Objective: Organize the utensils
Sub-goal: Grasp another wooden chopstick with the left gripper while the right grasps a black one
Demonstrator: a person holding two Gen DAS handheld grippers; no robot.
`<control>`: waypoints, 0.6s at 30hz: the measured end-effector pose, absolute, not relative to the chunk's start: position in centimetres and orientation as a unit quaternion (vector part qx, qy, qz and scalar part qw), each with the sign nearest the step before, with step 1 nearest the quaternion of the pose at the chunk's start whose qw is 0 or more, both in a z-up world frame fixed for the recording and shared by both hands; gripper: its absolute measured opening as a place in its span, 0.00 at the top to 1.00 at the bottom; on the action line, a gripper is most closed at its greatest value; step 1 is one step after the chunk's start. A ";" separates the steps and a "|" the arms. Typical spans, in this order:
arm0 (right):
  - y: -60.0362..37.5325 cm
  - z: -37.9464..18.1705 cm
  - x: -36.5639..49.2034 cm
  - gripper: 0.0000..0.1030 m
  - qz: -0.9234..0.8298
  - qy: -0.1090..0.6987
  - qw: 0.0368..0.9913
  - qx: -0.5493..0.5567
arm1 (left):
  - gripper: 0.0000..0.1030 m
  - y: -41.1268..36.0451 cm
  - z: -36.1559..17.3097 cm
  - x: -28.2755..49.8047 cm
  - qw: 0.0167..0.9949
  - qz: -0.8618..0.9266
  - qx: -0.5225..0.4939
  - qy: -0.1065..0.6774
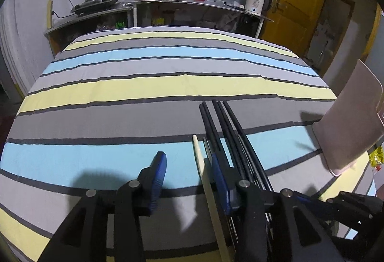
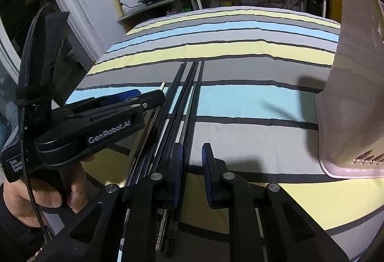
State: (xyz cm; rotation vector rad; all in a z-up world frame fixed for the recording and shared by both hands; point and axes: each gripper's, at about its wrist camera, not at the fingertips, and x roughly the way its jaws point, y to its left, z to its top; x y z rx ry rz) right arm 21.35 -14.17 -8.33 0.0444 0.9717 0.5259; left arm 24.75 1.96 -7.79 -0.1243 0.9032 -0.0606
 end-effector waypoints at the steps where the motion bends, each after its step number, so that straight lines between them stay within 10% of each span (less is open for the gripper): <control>1: -14.2 -8.4 21.3 0.84 0.249 0.462 0.851 0.021 | 0.62 2.1 -7.8 24.8 0.897 -0.028 -0.061 0.437; 18: -14.6 -8.2 21.8 0.83 0.227 0.463 0.857 0.015 | 0.83 5.6 -7.7 22.8 0.890 -0.020 -0.112 0.441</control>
